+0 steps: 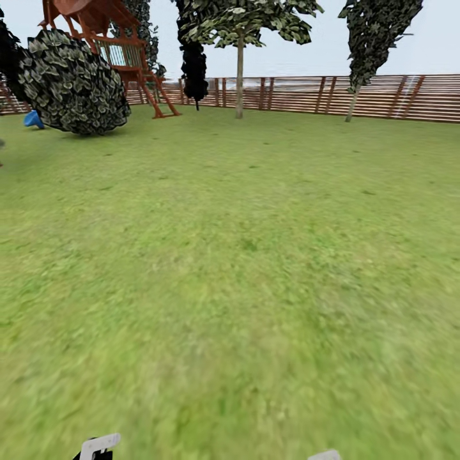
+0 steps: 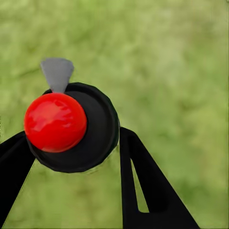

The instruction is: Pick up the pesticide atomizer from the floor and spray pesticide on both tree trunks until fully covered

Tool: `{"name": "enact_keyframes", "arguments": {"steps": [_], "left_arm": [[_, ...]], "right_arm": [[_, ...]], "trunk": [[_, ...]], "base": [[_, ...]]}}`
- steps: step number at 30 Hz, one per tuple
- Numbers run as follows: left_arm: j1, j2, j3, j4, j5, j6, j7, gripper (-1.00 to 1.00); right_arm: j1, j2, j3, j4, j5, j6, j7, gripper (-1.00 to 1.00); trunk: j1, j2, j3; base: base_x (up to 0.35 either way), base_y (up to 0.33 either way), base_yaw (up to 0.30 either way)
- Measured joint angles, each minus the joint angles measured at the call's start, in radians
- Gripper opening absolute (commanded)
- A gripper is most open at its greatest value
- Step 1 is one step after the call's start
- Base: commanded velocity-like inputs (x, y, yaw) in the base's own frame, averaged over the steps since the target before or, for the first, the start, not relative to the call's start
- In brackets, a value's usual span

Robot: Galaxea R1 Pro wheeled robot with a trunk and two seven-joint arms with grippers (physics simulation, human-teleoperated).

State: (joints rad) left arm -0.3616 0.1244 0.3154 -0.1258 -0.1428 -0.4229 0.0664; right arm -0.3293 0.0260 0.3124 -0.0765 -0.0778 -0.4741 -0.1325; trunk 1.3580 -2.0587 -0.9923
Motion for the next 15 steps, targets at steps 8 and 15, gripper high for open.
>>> {"name": "enact_keyframes", "arguments": {"steps": [8,15], "left_arm": [[-0.001,-0.001,0.000,0.000,0.000,0.000,0.000,-1.00],[-0.001,-0.001,0.000,0.000,0.000,0.000,0.000,-1.00]], "right_arm": [[0.000,0.000,0.000,-0.001,-0.001,0.000,0.001,1.00],[0.000,0.000,-0.004,-0.001,-0.004,0.000,0.001,1.00]], "trunk": [[0.000,0.000,0.010],[0.000,0.000,0.021]], "base": [[0.339,0.000,0.114],[0.340,0.000,-0.107]]}}
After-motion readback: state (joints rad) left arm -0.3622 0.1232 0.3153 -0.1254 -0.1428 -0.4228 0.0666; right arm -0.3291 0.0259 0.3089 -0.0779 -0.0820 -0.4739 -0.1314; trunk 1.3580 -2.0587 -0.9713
